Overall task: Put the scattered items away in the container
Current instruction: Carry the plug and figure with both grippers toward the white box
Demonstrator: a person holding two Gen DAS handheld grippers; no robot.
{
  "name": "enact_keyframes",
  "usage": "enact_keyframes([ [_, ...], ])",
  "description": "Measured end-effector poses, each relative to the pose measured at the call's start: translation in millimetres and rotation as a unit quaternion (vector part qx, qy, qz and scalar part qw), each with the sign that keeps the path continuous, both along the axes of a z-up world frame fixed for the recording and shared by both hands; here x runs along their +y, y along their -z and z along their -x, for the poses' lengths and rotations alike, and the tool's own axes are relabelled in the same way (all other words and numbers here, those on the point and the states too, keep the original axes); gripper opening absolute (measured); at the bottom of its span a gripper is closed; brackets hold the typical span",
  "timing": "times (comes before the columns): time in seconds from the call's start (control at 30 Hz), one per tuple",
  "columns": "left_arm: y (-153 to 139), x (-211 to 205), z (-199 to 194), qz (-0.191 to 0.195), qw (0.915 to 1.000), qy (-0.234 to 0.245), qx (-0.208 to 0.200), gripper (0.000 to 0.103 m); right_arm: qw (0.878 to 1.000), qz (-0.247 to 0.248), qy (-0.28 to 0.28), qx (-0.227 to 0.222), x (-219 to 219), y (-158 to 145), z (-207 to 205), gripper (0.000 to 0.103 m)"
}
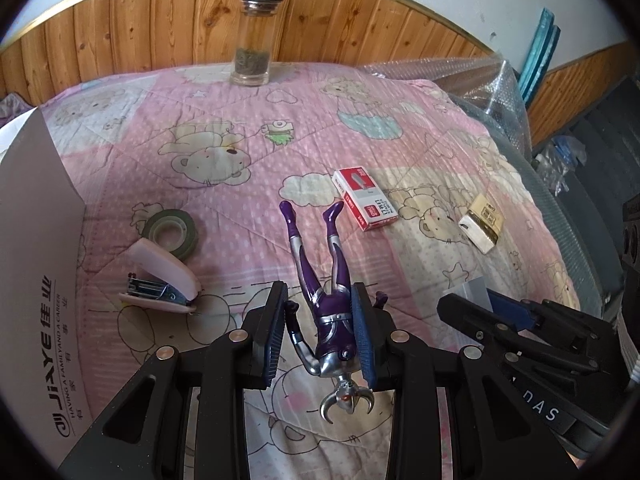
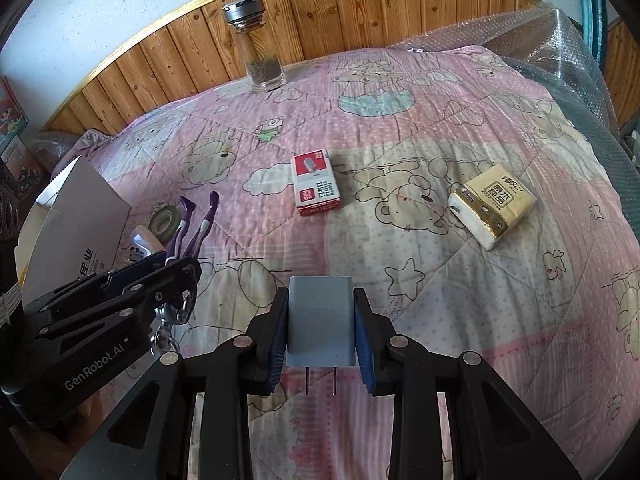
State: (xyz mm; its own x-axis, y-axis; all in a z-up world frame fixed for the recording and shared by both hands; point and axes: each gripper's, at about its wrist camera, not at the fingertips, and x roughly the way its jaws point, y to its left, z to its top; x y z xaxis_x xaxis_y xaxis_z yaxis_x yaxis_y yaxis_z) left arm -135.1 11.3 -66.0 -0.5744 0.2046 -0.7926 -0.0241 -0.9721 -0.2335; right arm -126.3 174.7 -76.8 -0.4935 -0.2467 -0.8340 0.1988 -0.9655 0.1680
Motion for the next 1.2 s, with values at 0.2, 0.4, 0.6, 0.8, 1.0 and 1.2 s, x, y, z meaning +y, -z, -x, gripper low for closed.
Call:
enact_keyframes([
  [0.2, -7.0, -5.6, -4.0, -0.005, 1.0000, -0.005, 0.006, 0.033, 1.000, 0.007, -0.013, 0.004, -15.7, -7.1, -4.7, 0.031],
  [0.4, -10.1, -8.5, -8.5, -0.004, 0.9999, -0.007, 0.007, 0.033, 1.000, 0.015, -0.017, 0.002, -22.8, -8.5, -7.6, 0.031],
  [0.6, -15.5, -14.8, -12.6, -0.008, 0.9998, -0.011, 0.011, 0.033, 0.999, 0.025, -0.018, -0.008, -24.9, -6.1, -10.4, 0.031],
  [0.8, -19.4, -17.1, -16.0, -0.010, 0.9998, -0.014, 0.012, 0.033, 0.999, 0.030, -0.020, -0.004, -29.2, -12.3, -14.8, 0.031],
  [1.0, -27.5, -24.2, -20.6, -0.017, 0.9994, -0.023, 0.018, 0.033, 0.999, 0.037, -0.026, 0.001, -36.4, -18.5, -19.3, 0.031],
  [1.2, -35.5, -36.3, -25.7, -0.025, 0.9987, -0.038, 0.023, 0.033, 0.998, 0.044, -0.035, 0.012, -45.5, -28.6, -24.9, 0.031],
])
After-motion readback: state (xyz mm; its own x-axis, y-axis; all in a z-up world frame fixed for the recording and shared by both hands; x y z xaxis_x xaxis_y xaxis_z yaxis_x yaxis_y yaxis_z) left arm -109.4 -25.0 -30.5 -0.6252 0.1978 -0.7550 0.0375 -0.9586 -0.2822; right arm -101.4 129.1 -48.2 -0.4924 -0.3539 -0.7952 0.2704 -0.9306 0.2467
